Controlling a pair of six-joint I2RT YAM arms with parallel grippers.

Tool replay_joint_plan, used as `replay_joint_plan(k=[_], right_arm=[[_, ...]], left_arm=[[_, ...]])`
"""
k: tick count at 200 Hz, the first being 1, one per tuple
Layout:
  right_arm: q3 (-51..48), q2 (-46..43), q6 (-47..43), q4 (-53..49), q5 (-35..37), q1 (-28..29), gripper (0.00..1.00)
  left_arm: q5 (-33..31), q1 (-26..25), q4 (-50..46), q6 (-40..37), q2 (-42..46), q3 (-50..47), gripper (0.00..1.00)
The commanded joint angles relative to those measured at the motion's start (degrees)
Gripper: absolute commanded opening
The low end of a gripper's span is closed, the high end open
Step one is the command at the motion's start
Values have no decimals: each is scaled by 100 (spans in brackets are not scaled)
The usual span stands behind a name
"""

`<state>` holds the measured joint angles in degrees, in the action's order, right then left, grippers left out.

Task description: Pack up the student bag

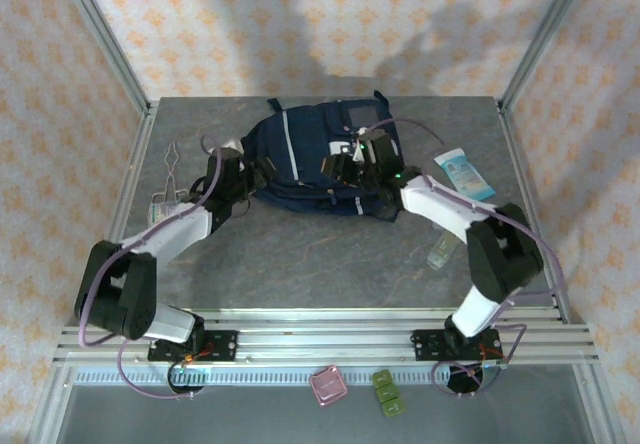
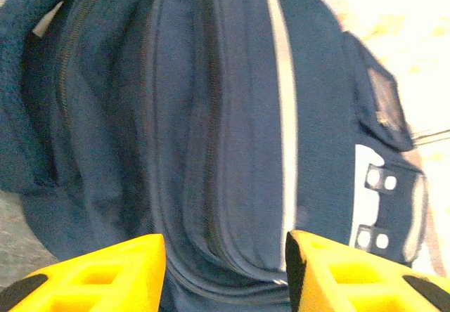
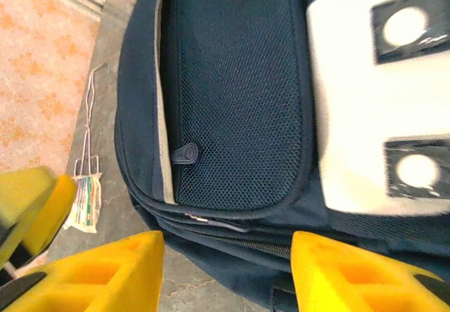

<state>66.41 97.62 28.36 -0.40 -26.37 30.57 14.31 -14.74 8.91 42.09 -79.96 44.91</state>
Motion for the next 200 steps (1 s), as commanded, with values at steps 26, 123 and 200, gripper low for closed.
replay_joint_plan(k=[26, 123, 200], right_arm=[[525, 897, 338, 6, -232, 2, 51], [1030, 1658, 1807, 553, 81, -288, 40], [1148, 1164, 1628, 1037, -429, -297, 0]], left_arm=[[-276, -399, 650, 520, 556, -723, 50], [-301, -639, 867, 677, 427, -1006, 49], [-485, -767, 706, 348, 516, -866, 48]])
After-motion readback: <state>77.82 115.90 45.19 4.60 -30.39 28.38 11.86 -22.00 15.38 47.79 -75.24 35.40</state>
